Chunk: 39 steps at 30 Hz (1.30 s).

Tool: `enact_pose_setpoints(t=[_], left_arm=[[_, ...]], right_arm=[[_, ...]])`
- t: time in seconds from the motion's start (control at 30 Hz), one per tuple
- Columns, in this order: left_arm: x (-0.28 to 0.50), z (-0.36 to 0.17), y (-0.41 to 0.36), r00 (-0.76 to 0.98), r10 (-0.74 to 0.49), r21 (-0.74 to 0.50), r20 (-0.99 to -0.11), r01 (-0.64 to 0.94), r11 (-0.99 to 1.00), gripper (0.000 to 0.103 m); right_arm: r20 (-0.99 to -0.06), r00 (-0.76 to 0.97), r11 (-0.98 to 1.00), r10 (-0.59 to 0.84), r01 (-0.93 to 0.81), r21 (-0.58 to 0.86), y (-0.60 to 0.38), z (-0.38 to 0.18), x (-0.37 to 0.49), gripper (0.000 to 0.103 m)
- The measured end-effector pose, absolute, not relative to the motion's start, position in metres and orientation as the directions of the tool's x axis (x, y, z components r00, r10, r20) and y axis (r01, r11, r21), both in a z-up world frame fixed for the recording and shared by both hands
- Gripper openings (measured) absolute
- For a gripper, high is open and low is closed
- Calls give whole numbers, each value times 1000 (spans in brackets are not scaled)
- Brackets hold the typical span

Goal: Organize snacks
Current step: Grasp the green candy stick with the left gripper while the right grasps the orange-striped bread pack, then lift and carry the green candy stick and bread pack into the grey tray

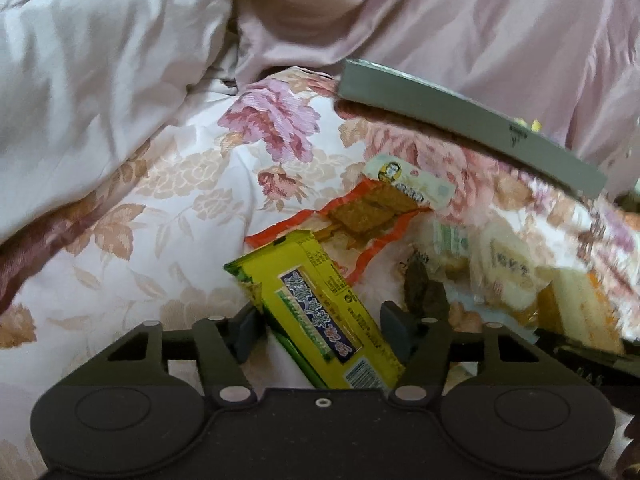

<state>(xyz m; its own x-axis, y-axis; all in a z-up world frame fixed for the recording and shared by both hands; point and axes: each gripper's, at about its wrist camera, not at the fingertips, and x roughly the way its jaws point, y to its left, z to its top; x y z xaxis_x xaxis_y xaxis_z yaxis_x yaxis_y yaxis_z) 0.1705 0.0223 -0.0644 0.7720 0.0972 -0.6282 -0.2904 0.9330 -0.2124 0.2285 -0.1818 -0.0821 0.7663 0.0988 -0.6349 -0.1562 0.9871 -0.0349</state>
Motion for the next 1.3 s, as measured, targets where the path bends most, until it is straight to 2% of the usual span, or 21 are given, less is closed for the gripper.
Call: enact_pose_setpoints(t=[0.07, 0.3, 0.4, 0.5, 0.6, 0.8, 0.9, 0.97, 1.07, 1.23, 1.3], left_arm=[[168, -63, 25, 778, 92, -237, -621, -299, 924, 57], [160, -58, 23, 801, 85, -270, -593, -297, 916, 44], [156, -54, 18, 822, 62, -292, -567, -271, 917, 43], [153, -50, 13, 853, -5, -338, -522, -201, 919, 39], [157, -46, -1, 864, -59, -332, -500, -128, 934, 39], [174, -52, -10, 817, -2, -287, -577, -200, 937, 42], [181, -61, -1, 765, 28, -291, -644, -278, 916, 41], [180, -64, 7, 765, 20, -330, -644, -302, 894, 41], [180, -63, 5, 764, 26, -321, -645, -302, 898, 41], [175, -63, 7, 756, 20, -336, -655, -314, 888, 24], [172, -62, 6, 757, 17, -347, -653, -319, 882, 23]], right_arm=[[-632, 768, 986, 104, -161, -34, -182, -82, 228, 55], [-639, 757, 986, 140, -162, 24, -186, -79, 226, 54], [-644, 747, 985, 163, -163, 61, -188, -78, 224, 54], [-646, 743, 983, 174, -166, 73, -189, -77, 223, 54], [-648, 739, 982, 185, -167, 91, -189, -76, 222, 54], [-652, 730, 979, 203, -173, 111, -189, -76, 220, 54], [-655, 728, 979, 202, -173, 109, -189, -77, 222, 55], [-663, 722, 979, 200, -175, 105, -188, -79, 224, 56], [-676, 708, 978, 205, -177, 112, -187, -83, 226, 59], [-676, 706, 976, 212, -186, 112, -187, -84, 226, 60], [-676, 704, 975, 217, -182, 124, -189, -84, 227, 58]])
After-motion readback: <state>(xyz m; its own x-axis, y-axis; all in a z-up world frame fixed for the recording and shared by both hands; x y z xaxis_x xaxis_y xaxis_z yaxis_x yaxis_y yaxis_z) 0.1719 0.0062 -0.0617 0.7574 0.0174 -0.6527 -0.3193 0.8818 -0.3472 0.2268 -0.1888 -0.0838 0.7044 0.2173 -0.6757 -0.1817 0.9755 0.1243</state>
